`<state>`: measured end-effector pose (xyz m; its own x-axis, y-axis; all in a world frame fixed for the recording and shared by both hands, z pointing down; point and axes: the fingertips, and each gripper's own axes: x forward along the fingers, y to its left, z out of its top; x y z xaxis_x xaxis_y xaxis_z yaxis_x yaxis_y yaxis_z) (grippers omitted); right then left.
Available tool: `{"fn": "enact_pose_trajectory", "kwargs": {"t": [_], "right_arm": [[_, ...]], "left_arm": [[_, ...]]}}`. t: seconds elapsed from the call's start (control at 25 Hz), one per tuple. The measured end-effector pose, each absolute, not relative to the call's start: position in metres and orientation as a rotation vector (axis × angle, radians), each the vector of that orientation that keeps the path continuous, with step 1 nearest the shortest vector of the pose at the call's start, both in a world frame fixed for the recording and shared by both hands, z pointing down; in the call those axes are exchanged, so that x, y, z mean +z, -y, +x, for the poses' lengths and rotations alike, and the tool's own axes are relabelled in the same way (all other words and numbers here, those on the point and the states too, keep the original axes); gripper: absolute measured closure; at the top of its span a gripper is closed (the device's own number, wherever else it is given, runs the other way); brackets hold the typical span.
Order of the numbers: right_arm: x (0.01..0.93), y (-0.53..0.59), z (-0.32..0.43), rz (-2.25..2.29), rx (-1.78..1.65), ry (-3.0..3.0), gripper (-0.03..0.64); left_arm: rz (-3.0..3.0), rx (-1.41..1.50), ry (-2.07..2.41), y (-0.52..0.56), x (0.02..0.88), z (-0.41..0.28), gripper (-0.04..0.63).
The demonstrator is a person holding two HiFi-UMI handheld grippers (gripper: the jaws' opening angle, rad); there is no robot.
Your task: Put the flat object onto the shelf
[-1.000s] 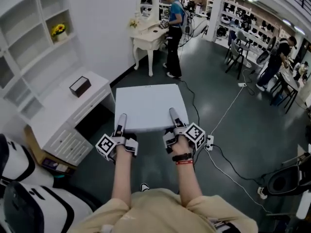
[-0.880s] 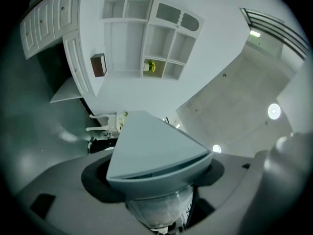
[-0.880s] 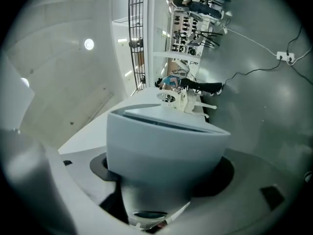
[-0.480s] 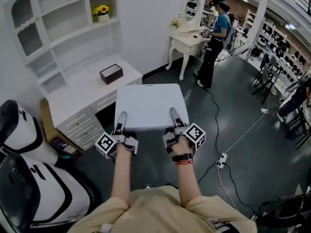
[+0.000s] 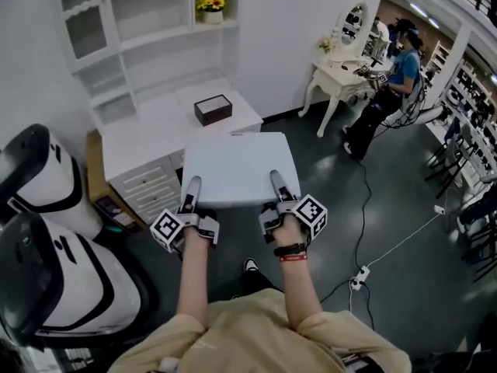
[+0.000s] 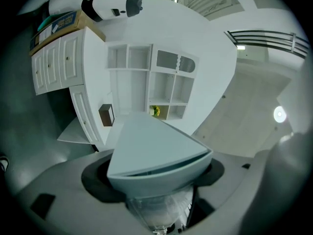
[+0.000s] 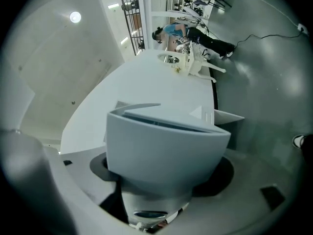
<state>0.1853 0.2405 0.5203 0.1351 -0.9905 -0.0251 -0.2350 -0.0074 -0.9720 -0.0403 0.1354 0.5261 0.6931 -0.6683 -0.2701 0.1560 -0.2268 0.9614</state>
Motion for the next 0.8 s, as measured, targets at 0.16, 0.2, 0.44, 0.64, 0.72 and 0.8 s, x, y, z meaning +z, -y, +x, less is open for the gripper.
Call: {"fn": "enact_pose_trajectory", "kwargs": {"t": [0.16, 0.2, 0.44, 0.64, 0.72, 0.8], "right_arm": [[0.522, -0.213, 0.185, -1.413, -1.008, -1.319, 0.241], [0.521, -0.207, 0.186, -1.407, -1.014, -1.326, 0.241], [0.519, -0.164, 0.197, -1.362, -1.067, -1.366, 0.241], [0.514, -0.114, 0.203, -1.32, -1.098, -1.424, 0.241], [0.513, -0.093, 0.201, -1.299, -1.123, -1.447, 0.241], [0.514, -0.073, 0.202, -1.281, -1.148, -1.463, 0.241]], "left_arm": [[1.628, -0.844, 0.464, -0.119, 0.528, -0.047, 0.233], [1.626, -0.851, 0.472, -0.115, 0.527, -0.046, 0.233], [1.637, -0.88, 0.537, -0.087, 0.525, -0.04, 0.233], [1.629, -0.931, 0.583, -0.053, 0.519, -0.039, 0.233], [1.623, -0.953, 0.615, -0.038, 0.518, -0.042, 0.233], [1.619, -0.967, 0.646, -0.025, 0.517, -0.043, 0.233]]}}
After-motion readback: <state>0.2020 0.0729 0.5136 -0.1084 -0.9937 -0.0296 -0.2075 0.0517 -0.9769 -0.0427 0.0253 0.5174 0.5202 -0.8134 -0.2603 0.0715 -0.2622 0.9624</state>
